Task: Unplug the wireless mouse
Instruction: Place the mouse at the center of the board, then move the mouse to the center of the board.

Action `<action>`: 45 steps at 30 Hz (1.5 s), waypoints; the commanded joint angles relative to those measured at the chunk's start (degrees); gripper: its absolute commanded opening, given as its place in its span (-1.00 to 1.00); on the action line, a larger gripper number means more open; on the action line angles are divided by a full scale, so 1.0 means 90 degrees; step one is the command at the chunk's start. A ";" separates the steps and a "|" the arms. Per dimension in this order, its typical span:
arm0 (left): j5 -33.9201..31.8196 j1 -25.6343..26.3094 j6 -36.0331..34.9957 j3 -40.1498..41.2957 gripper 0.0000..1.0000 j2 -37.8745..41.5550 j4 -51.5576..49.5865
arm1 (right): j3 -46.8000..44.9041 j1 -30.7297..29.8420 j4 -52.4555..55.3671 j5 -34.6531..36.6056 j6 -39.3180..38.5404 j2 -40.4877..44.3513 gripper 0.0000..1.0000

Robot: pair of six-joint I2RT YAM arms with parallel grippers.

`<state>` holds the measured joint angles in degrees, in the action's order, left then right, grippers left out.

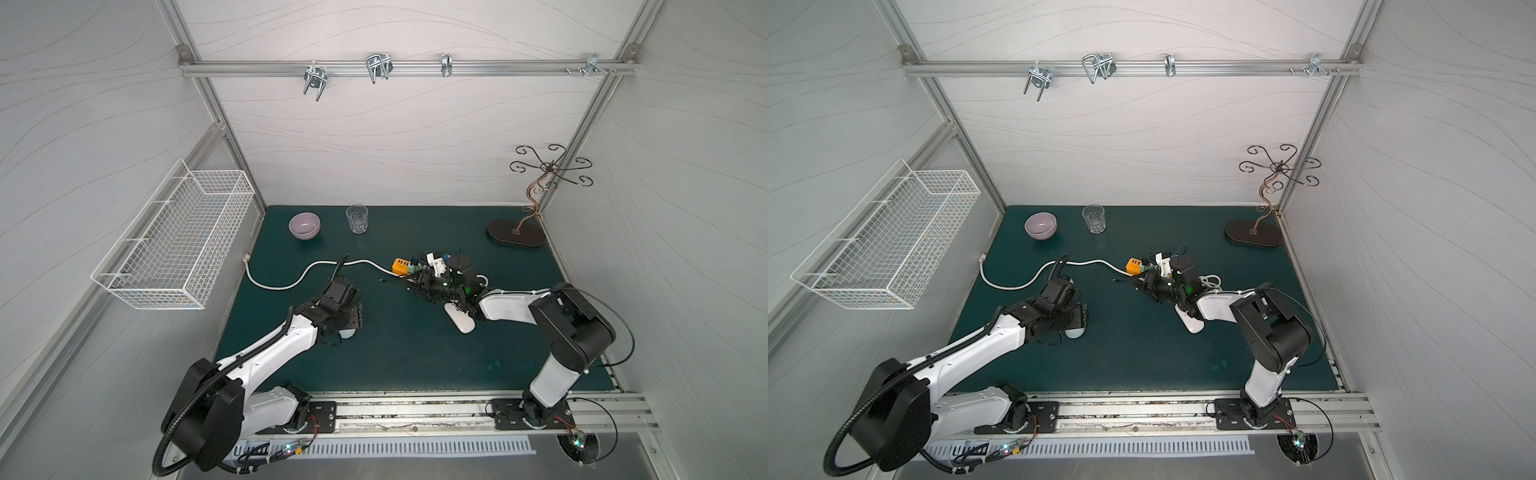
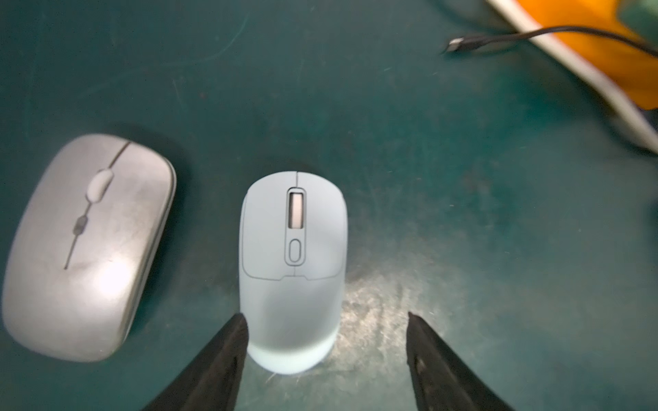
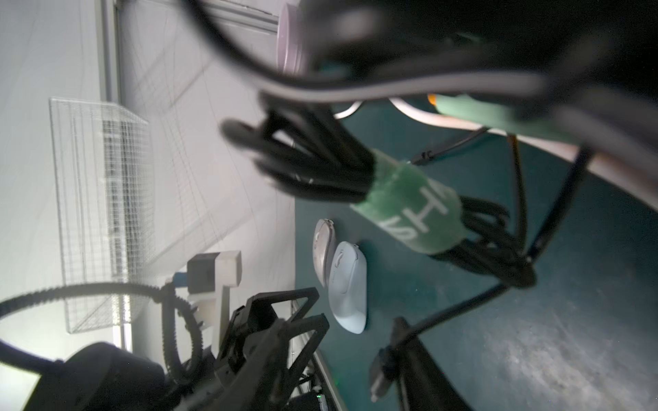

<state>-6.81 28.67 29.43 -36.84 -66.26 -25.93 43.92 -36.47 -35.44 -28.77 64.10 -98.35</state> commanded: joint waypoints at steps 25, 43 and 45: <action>0.0575 0.0062 -0.0340 -0.0594 0.53 0.0214 0.0252 | 0.0446 -0.0261 0.3533 0.1173 -0.1339 0.0725 0.68; 0.0816 0.0532 -0.0472 -0.0883 0.55 -0.0492 0.0675 | -0.0013 0.0049 0.5399 0.2772 -0.2434 0.2763 0.58; 0.0833 0.0672 -0.0466 -0.0961 0.56 -0.0660 0.0792 | -0.0252 0.0423 0.5364 0.2571 -0.2453 0.2894 0.58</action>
<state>0.38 33.26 25.52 -42.46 -70.81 -22.02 44.84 -36.25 7.18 -8.16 44.51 -73.17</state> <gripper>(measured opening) 0.778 0.793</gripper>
